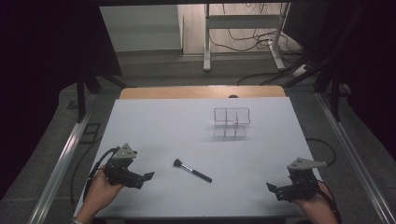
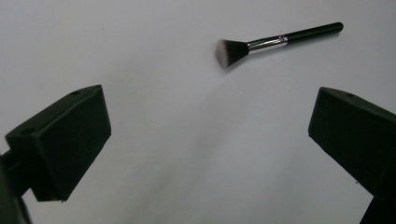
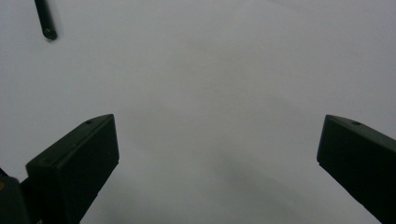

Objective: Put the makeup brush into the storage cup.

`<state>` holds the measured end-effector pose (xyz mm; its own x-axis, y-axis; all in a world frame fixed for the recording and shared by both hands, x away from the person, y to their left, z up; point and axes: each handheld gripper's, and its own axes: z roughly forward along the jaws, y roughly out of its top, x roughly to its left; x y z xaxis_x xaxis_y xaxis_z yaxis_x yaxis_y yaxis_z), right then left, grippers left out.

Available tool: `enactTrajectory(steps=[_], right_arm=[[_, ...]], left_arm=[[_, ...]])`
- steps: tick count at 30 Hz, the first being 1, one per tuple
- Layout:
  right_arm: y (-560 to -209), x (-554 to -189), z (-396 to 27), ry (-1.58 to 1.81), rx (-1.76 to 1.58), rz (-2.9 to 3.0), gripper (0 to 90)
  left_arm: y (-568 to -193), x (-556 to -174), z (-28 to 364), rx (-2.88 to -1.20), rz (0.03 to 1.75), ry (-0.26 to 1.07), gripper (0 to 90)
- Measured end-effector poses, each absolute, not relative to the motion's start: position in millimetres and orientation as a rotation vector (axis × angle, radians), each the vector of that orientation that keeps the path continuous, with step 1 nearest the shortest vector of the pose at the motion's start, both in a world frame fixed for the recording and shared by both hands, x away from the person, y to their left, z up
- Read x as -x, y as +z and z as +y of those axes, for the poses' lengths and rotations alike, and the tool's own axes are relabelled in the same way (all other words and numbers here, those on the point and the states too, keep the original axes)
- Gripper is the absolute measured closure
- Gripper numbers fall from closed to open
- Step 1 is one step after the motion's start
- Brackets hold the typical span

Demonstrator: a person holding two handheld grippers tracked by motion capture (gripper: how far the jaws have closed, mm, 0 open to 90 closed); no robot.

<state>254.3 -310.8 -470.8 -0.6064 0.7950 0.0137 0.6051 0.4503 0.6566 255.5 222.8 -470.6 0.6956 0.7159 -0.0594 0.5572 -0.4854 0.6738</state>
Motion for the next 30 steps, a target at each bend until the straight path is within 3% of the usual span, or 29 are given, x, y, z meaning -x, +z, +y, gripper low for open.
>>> enactTrajectory(steps=[30], right_arm=[[-471,-255,-311,0.918,-1.216,2.397,0.0]], left_arm=[[-464,-284,184,-2.284,0.911,0.242,0.2]])
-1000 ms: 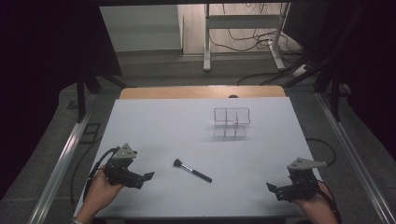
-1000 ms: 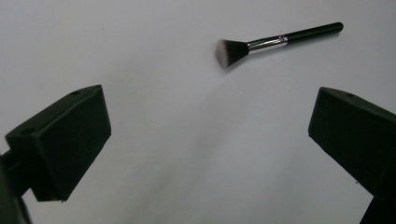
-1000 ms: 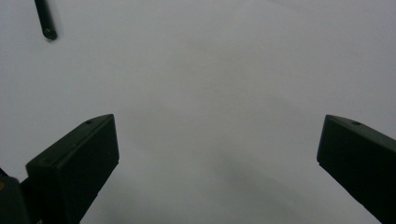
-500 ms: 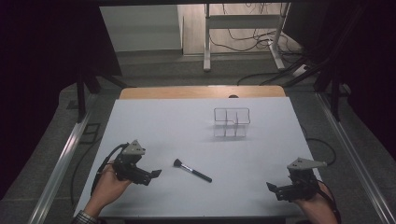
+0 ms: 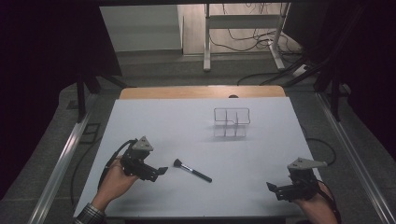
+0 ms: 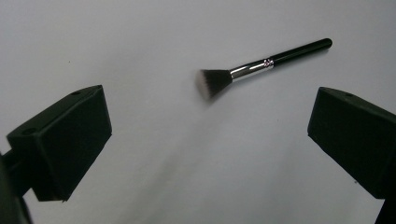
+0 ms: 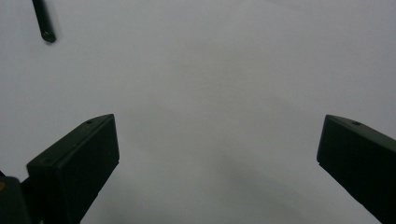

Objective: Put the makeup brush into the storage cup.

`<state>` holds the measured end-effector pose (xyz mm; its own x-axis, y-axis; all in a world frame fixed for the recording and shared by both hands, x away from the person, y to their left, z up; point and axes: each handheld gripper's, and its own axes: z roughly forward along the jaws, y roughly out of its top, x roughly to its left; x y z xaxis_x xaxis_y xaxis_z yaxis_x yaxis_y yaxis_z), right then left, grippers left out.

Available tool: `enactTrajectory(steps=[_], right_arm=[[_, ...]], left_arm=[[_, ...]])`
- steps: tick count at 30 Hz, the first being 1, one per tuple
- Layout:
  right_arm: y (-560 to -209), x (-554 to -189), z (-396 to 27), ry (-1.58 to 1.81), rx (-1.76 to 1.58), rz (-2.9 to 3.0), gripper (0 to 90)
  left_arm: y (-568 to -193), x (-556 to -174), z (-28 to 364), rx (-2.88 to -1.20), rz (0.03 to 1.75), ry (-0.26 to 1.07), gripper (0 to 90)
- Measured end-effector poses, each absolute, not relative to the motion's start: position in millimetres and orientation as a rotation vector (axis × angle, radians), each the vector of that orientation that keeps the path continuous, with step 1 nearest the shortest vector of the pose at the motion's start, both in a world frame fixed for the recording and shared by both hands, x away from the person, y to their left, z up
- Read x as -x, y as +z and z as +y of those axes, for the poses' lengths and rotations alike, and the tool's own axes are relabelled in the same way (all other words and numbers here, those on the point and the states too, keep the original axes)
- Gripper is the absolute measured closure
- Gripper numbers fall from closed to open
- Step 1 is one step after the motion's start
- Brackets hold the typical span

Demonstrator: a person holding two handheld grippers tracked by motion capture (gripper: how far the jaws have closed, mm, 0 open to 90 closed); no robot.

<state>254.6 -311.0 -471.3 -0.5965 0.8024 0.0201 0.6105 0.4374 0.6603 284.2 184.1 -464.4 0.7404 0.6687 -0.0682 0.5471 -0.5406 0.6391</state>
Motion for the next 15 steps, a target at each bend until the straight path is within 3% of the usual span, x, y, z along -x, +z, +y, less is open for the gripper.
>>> enactTrajectory(steps=[15], right_arm=[[-472,-255,-311,0.912,-1.229,2.403,0.0]], left_arm=[[-463,-297,165,-2.316,0.883,0.23,0.1]])
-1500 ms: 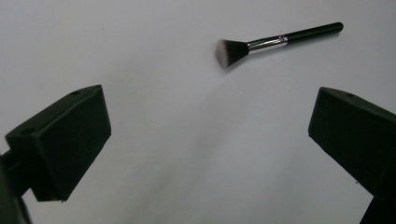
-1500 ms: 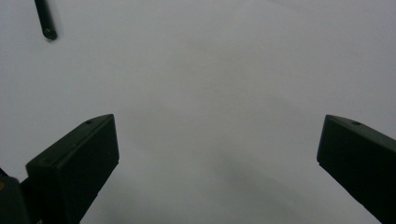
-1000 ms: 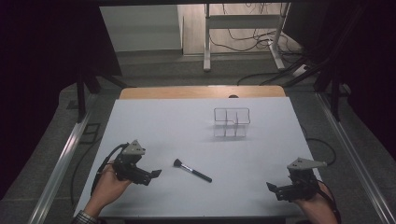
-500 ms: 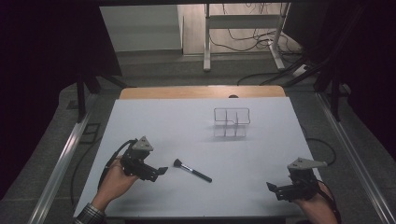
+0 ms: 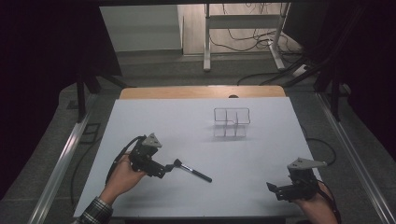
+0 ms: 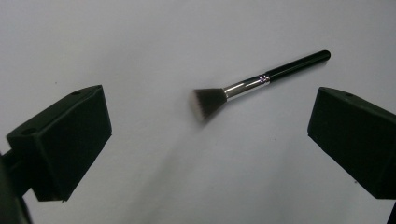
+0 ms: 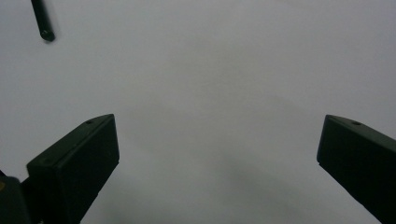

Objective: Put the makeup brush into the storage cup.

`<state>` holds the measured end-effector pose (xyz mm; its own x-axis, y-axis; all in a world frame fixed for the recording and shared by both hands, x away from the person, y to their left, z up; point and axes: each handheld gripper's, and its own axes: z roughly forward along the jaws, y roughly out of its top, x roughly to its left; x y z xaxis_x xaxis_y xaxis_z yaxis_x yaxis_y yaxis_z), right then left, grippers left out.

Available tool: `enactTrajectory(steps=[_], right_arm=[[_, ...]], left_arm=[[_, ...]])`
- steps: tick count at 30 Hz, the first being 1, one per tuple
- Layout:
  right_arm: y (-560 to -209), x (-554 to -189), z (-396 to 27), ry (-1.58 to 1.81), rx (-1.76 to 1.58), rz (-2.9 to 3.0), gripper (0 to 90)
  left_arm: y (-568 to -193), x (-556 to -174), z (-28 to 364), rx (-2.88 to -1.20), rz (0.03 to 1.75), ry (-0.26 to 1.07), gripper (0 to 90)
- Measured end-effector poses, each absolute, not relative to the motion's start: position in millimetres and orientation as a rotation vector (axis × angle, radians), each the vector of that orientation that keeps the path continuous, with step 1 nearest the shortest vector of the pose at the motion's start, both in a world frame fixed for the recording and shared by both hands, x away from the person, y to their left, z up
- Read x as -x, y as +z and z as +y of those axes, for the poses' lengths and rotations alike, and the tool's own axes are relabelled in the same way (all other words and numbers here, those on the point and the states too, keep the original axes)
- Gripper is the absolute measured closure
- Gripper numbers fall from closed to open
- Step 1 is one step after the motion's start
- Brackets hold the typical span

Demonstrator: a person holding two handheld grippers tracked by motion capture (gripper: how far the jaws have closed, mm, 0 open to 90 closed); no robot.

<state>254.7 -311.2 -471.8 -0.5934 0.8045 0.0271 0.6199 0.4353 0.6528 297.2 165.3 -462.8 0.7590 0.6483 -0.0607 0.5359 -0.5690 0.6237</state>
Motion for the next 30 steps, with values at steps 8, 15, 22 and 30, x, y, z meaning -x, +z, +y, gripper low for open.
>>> enactTrajectory(steps=[8,15,22,30], right_arm=[[-472,-255,-311,0.907,-1.234,2.409,0.0],[-473,-255,-311,0.901,-1.235,2.415,0.0],[-474,-255,-311,0.899,-1.239,2.419,0.0],[-474,-255,-311,0.9,-1.239,2.422,0.0]], left_arm=[[-463,-302,157,-2.323,0.874,0.217,0.0],[-463,-307,147,-2.33,0.871,0.211,0.0],[-462,-311,137,-2.355,0.844,0.206,0.0],[-461,-317,125,-2.379,0.816,0.198,0.0]])
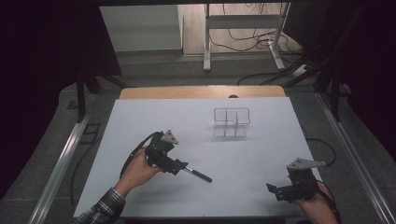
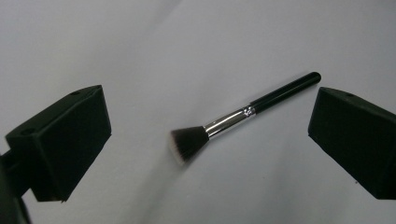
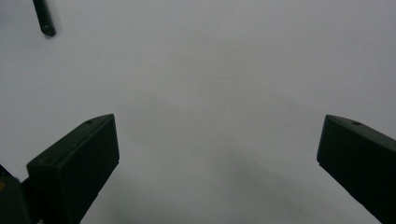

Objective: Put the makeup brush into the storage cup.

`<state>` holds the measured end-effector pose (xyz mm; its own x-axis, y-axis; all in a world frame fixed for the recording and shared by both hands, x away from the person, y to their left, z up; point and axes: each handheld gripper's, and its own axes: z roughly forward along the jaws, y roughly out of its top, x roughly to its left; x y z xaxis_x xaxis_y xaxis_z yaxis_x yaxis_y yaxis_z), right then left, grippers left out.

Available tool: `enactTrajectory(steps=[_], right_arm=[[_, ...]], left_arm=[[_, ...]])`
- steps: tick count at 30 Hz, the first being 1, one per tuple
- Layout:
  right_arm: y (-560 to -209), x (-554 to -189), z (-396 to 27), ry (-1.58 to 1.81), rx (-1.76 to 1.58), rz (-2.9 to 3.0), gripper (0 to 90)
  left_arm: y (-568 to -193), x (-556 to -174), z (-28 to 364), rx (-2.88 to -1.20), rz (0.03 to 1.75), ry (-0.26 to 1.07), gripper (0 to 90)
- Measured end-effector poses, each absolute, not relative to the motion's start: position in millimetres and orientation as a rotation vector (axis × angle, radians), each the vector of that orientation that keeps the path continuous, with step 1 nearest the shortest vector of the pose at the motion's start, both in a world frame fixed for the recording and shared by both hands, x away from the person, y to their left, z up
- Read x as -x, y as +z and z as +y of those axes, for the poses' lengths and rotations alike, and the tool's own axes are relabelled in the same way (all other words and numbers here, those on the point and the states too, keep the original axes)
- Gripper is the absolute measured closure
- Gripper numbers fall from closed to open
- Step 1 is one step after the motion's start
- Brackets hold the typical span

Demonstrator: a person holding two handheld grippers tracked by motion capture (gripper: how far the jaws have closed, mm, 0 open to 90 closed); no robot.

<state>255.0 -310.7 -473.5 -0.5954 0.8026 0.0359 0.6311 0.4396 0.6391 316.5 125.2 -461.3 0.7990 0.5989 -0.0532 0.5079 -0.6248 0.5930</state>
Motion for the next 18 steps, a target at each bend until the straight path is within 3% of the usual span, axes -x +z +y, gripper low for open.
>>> enactTrajectory(steps=[18], right_arm=[[-475,-255,-310,0.89,-1.226,2.435,0.0]], left_arm=[[-465,-329,93,-2.446,0.739,0.161,0.0]])
